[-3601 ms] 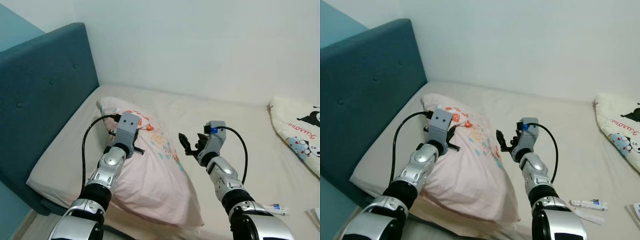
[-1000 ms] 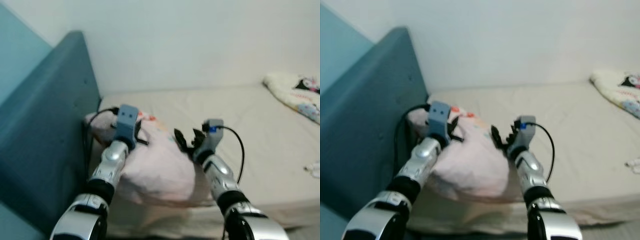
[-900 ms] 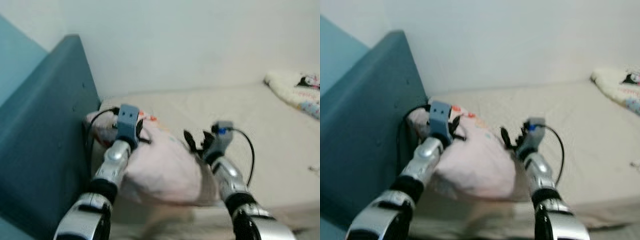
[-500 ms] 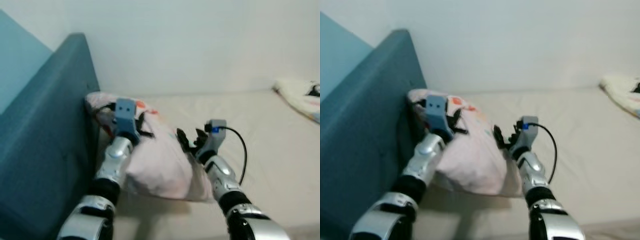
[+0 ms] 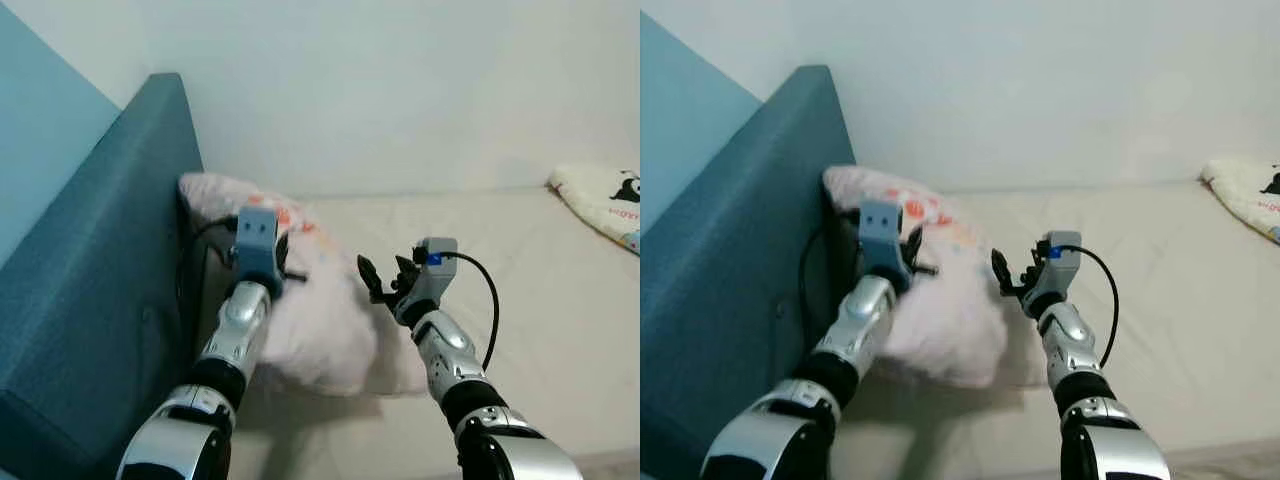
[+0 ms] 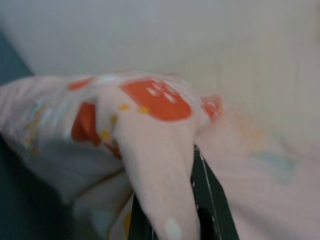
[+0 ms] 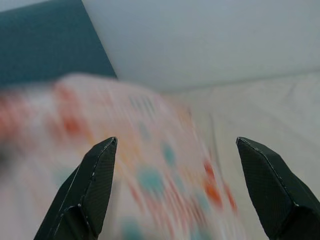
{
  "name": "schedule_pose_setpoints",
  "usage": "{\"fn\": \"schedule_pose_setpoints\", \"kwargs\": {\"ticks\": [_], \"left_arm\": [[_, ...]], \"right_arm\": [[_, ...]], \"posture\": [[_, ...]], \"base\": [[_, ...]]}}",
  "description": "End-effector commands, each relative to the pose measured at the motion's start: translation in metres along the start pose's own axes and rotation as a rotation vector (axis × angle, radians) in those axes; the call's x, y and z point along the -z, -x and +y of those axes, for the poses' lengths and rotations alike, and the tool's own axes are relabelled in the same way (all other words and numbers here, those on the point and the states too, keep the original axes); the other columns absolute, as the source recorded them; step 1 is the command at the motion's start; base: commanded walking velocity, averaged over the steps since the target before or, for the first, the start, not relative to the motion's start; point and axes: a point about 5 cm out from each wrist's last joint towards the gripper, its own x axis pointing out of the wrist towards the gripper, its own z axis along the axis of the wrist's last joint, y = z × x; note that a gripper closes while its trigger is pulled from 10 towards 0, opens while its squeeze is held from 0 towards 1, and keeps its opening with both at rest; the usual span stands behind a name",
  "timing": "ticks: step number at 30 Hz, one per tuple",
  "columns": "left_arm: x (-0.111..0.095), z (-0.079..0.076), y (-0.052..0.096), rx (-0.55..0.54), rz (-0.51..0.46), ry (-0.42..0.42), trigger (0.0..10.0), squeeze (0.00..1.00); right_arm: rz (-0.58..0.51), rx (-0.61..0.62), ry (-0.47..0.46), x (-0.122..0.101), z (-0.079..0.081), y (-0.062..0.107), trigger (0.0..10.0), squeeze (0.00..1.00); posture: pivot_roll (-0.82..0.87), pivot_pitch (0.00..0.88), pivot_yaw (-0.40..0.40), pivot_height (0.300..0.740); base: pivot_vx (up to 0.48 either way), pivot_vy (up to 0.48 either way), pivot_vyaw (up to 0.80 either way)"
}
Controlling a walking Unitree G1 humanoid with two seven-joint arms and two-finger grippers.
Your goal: Clean up the room
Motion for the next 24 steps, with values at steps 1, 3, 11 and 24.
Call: {"fn": "schedule_pose_setpoints", "kwargs": {"ticks": [1,3,11,24], "left_arm": [[0.033,-0.010,0.014,0.041,0.139,-0.193,10.0,0.00],[0.051,-0.009,0.022,0.036,0.253,-0.234,10.0,0.00],[0.086,-0.016,0.044,0.063,0.476,-0.198,10.0,0.00],[0.084,-0.004,0.041,0.140,0.429,-0.589,10.0,0.00]], "right_arm": [[0.017,-0.019,0.009,0.004,0.003,0.001,10.0,0.00],[0.013,-0.023,0.012,0.005,0.002,0.004,10.0,0.00],[0.007,0.024,0.013,0.008,-0.011,0.015,10.0,0.00],[0.000,0.035,0.022,0.002,-0.015,0.016,10.0,0.00]], "posture": [[-0.20,0.000,0.001,0.740],[-0.22,0.000,0.009,0.740],[-0.26,0.000,0.025,0.740],[-0.29,0.000,0.017,0.740]], "base": [[0.000,0.000,0.00],[0.000,0.000,0.00],[0.000,0.000,0.00],[0.000,0.000,0.00]]}}
